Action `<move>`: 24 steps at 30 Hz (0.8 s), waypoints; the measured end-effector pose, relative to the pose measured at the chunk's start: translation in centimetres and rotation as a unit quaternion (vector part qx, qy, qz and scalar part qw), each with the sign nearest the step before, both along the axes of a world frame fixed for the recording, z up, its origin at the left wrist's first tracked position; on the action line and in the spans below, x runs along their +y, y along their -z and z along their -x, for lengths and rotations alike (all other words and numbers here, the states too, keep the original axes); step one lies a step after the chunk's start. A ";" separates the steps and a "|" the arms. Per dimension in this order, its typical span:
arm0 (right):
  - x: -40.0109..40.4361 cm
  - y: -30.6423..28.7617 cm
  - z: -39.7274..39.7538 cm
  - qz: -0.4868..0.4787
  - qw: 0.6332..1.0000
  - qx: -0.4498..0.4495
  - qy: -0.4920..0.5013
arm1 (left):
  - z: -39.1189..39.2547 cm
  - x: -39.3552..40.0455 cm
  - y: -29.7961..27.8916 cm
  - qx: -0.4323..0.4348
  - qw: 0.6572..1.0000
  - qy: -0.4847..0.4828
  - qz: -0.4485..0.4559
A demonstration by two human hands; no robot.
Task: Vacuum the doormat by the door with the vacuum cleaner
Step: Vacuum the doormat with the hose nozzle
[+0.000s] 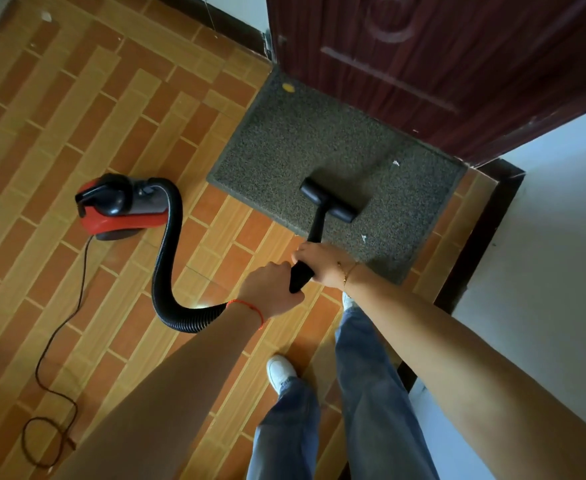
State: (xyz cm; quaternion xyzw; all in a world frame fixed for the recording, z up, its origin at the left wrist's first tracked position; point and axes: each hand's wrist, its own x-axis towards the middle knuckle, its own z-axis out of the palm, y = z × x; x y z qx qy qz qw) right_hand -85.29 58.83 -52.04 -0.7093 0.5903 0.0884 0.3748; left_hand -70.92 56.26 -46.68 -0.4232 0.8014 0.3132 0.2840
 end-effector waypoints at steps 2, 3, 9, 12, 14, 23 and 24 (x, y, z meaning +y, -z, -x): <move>1.1 0.0 -2.0 -0.008 1.000 -0.007 0.007 | -2.0 0.9 -0.2 -0.002 1.000 0.007 -0.002; 1.7 0.1 -3.0 -0.011 1.000 -0.009 0.009 | -2.9 1.3 -0.2 -0.002 1.000 0.011 -0.002; 4.3 -0.1 -8.0 -0.017 1.000 -0.006 0.009 | -7.9 3.9 -0.5 -0.004 0.999 0.029 0.012; 5.2 -0.2 -9.8 -0.016 1.000 0.000 0.012 | -9.7 5.0 -0.5 -0.007 0.999 0.034 0.021; 5.8 -0.3 -10.6 -0.016 1.000 0.008 0.009 | -10.5 5.6 -0.6 -0.010 0.999 0.033 0.023; 8.2 -0.4 -11.6 -0.011 1.000 0.011 -0.001 | -11.4 8.2 -0.8 -0.009 1.000 0.020 0.018; 8.2 -0.4 -11.4 -0.011 1.000 0.013 -0.004 | -11.3 8.5 -0.7 -0.007 1.000 0.018 0.020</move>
